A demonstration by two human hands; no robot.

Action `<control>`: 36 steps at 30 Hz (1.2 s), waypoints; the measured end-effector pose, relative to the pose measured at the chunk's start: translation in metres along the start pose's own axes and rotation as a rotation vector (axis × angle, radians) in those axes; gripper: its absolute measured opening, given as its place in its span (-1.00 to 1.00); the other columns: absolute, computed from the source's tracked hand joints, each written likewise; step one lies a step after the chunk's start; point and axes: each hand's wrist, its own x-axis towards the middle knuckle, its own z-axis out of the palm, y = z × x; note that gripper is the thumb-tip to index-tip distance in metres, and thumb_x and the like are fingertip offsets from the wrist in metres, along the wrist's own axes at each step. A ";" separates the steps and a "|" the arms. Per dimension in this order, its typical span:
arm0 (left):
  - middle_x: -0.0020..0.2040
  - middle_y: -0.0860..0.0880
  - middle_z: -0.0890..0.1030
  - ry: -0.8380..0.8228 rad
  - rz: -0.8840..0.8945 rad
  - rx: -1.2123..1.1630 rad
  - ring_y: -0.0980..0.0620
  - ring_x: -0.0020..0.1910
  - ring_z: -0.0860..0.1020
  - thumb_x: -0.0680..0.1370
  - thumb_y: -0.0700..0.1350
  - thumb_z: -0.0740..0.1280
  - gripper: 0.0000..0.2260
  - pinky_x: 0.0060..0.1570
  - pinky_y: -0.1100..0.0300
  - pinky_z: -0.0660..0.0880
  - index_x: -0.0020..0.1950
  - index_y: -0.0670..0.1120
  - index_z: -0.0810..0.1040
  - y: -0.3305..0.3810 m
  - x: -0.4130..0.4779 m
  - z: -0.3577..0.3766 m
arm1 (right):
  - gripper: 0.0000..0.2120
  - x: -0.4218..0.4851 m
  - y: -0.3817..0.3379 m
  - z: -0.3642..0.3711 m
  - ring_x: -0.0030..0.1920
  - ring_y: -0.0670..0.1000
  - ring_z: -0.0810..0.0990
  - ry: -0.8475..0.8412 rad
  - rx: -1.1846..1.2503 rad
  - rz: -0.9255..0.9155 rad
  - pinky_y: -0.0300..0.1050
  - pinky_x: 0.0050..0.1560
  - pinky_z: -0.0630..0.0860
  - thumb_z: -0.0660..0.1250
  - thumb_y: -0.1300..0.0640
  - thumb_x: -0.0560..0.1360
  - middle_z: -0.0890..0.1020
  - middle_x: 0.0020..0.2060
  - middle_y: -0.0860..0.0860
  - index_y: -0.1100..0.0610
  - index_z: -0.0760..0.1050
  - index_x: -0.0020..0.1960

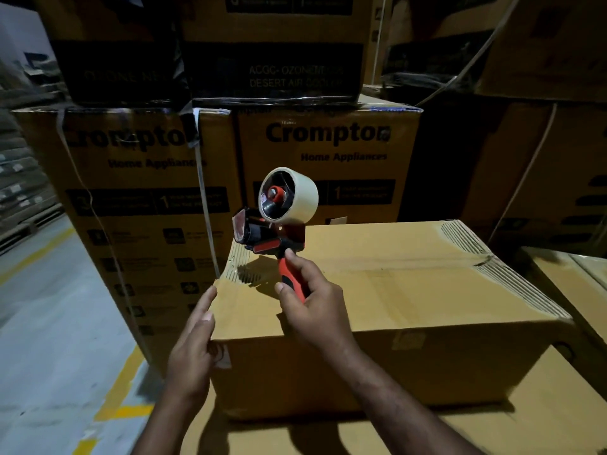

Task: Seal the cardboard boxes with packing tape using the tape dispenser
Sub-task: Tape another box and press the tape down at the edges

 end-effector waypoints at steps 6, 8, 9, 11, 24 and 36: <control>0.21 0.21 0.49 0.021 -0.014 0.049 0.01 0.24 0.54 0.73 -0.10 0.08 -0.61 0.13 -0.09 0.57 0.49 0.24 0.40 0.005 0.004 0.000 | -0.49 -0.002 -0.003 0.000 0.13 0.01 0.63 0.016 -0.016 -0.021 0.02 0.01 0.65 0.35 0.04 0.56 0.57 0.27 -0.04 -0.13 0.34 0.48; 0.26 0.18 0.47 0.000 -0.045 0.035 0.11 0.21 0.53 0.73 -0.07 0.09 -0.62 0.22 -0.16 0.55 0.50 0.24 0.37 0.008 0.002 -0.003 | -0.48 -0.002 -0.004 -0.001 0.11 -0.02 0.63 0.018 -0.012 -0.006 0.00 -0.02 0.66 0.37 0.05 0.56 0.56 0.25 -0.08 -0.12 0.34 0.48; 0.31 0.16 0.48 -0.002 -0.054 0.015 0.11 0.21 0.53 0.73 -0.05 0.10 -0.63 0.23 -0.18 0.55 0.51 0.24 0.37 0.008 0.001 -0.004 | -0.48 -0.003 -0.004 -0.002 0.09 -0.03 0.63 0.016 -0.007 0.003 -0.01 -0.04 0.67 0.37 0.05 0.55 0.55 0.22 -0.11 -0.13 0.34 0.47; 0.38 0.07 0.50 -0.004 -0.041 -0.024 0.05 0.25 0.54 0.72 -0.02 0.11 -0.63 0.26 -0.22 0.52 0.53 0.20 0.35 0.008 -0.002 -0.003 | -0.48 -0.003 -0.005 -0.003 0.06 -0.05 0.64 0.014 0.001 0.013 -0.01 -0.07 0.67 0.38 0.05 0.55 0.52 0.17 -0.17 -0.13 0.34 0.47; 0.50 -0.02 0.34 -0.073 -0.111 0.129 -0.16 0.19 0.58 0.70 -0.04 0.19 -0.59 0.07 -0.23 0.60 0.46 0.39 0.34 0.016 0.007 -0.024 | -0.52 -0.020 -0.012 -0.038 -0.07 0.06 0.67 0.089 0.218 0.104 0.09 -0.19 0.68 0.39 0.08 0.54 0.53 0.17 -0.11 -0.19 0.41 0.41; 0.53 -0.13 0.34 0.215 0.032 0.658 -0.31 0.37 0.41 0.65 -0.22 0.22 -0.48 0.35 -0.35 0.33 0.57 0.13 0.26 -0.056 0.073 -0.090 | -0.47 -0.066 0.031 -0.181 0.28 -0.16 0.52 0.321 -0.082 -0.033 -0.05 0.13 0.61 0.41 0.14 0.53 0.43 0.24 -0.42 -0.09 0.38 0.45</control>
